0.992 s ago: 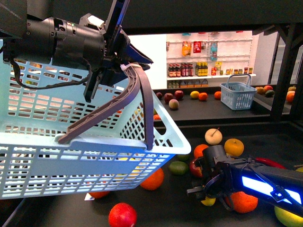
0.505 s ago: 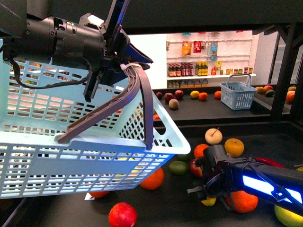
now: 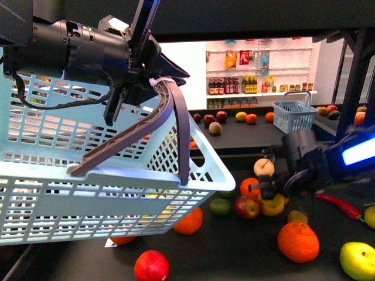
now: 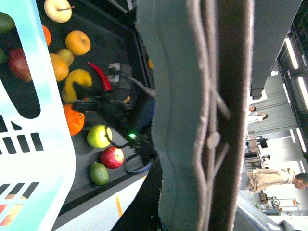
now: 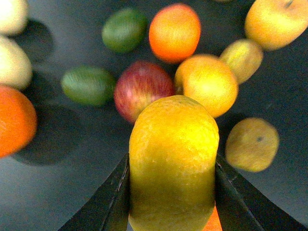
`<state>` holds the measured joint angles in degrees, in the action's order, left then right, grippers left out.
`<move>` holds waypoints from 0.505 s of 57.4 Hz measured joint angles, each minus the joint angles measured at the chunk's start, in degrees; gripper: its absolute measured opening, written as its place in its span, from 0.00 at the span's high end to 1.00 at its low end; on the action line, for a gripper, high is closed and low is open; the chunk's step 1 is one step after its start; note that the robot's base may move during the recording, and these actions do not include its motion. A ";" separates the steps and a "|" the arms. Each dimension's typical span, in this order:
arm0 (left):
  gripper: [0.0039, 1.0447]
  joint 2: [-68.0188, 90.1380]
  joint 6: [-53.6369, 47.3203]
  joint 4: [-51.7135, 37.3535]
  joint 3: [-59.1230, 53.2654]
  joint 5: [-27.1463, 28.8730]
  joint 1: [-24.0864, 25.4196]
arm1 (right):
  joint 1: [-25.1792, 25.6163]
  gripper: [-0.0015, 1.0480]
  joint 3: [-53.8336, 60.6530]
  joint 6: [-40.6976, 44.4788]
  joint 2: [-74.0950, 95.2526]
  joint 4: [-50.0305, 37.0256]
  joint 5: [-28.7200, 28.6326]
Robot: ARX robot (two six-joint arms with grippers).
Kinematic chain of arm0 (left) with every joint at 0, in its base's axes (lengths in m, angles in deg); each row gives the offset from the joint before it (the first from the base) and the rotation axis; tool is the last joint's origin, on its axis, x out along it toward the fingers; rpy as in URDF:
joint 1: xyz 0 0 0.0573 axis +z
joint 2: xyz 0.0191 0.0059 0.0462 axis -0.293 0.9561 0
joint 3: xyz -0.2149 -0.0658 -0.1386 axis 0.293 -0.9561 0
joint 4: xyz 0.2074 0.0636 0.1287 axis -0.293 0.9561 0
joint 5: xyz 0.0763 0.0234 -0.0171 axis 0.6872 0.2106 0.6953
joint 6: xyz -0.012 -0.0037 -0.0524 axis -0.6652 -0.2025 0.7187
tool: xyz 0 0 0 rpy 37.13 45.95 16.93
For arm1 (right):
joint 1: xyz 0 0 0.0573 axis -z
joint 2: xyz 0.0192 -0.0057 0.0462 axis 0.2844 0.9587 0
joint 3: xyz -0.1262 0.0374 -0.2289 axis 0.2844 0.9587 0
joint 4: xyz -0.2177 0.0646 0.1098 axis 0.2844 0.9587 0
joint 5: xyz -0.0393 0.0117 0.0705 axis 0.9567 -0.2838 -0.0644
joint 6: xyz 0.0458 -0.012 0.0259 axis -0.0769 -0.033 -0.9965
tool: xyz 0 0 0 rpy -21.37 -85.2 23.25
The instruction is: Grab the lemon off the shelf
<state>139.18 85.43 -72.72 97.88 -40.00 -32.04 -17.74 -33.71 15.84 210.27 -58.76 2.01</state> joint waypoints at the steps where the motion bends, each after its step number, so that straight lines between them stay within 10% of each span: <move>1: 0.93 0.00 0.00 0.00 0.00 0.02 0.00 | 0.11 0.60 1.16 -0.11 -1.16 -0.44 -0.33; 29: 0.93 0.00 0.00 0.00 0.00 0.00 0.00 | -2.08 0.61 30.03 -13.25 -34.01 -7.48 -17.38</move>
<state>139.18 85.43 -72.72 97.88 -40.00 -32.04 -19.81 -3.68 2.60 176.26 -66.24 -15.37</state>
